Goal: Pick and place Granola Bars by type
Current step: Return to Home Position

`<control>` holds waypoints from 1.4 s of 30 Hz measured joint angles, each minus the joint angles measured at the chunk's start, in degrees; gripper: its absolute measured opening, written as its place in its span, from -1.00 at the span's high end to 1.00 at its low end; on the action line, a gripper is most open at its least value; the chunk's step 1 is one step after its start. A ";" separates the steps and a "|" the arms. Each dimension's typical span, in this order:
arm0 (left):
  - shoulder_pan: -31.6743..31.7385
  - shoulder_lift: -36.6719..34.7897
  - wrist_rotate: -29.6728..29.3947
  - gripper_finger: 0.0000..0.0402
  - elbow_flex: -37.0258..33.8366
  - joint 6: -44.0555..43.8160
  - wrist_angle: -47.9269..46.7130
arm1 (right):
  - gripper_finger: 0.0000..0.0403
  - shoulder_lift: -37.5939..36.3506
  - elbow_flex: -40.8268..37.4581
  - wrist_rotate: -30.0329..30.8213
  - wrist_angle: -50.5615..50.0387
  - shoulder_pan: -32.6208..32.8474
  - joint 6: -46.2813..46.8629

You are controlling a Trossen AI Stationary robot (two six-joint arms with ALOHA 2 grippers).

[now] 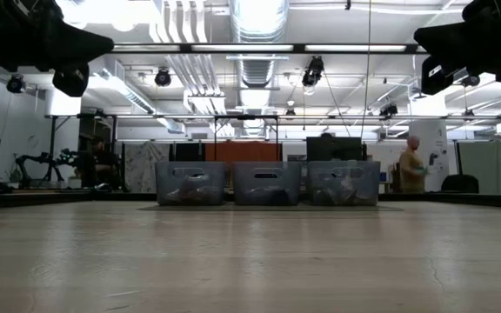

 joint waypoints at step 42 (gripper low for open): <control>-0.02 -1.73 0.15 1.00 -2.40 -1.37 -5.61 | 0.96 -0.55 0.00 -0.20 0.02 0.00 0.20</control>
